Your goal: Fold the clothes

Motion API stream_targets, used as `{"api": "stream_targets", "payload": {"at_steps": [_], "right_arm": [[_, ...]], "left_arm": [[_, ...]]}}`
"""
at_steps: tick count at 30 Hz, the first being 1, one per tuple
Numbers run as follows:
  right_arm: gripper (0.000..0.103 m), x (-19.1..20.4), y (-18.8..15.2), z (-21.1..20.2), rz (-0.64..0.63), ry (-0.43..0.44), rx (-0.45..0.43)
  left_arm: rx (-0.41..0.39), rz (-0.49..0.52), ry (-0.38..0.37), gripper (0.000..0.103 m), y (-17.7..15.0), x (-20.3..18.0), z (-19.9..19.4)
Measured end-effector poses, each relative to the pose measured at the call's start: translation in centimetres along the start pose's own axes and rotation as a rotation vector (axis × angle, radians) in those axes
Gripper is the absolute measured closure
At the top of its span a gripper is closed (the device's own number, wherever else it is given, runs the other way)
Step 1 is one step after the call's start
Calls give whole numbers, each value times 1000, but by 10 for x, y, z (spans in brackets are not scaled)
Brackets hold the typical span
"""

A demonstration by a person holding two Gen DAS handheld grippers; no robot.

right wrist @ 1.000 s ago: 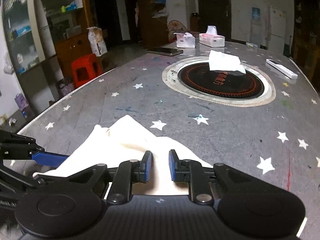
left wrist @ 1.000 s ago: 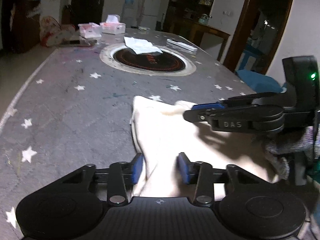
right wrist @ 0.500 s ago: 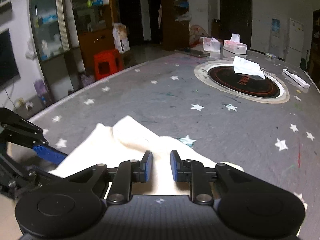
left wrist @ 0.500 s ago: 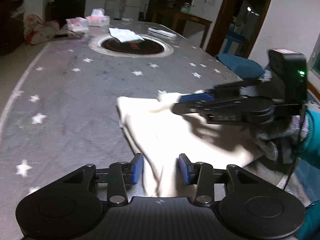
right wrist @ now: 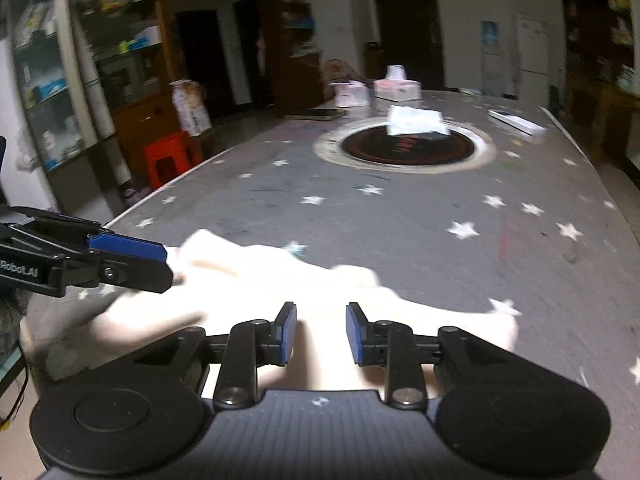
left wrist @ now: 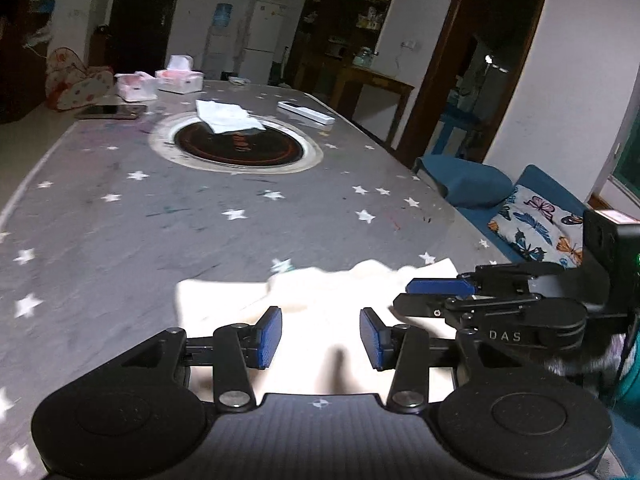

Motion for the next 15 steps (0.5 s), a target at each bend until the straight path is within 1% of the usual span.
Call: {"api": "stream_targets", "payload": {"at_steps": [4, 7, 12, 15], "right_arm": [[78, -20, -3, 7, 44, -33, 13], [79, -27, -3, 8, 65, -30, 6], [78, -23, 9, 1, 49, -39, -24], [78, -11, 14, 6, 3, -29, -26]], "left_arm": [[33, -17, 34, 58, -1, 8, 28], [61, -47, 61, 59, -5, 19, 43], [45, -55, 57, 56, -4, 17, 39], [41, -41, 62, 53, -5, 14, 39]]}}
Point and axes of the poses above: each gripper's, at about its wrist camera, not at the fingertips, and z roughly the way its jaws point, x to its left, y to its top, the point moved 7 cm from there along z, roughly the way its jaws point, and after that the axes turned 3 degrees about -x, right-handed, at the moved point
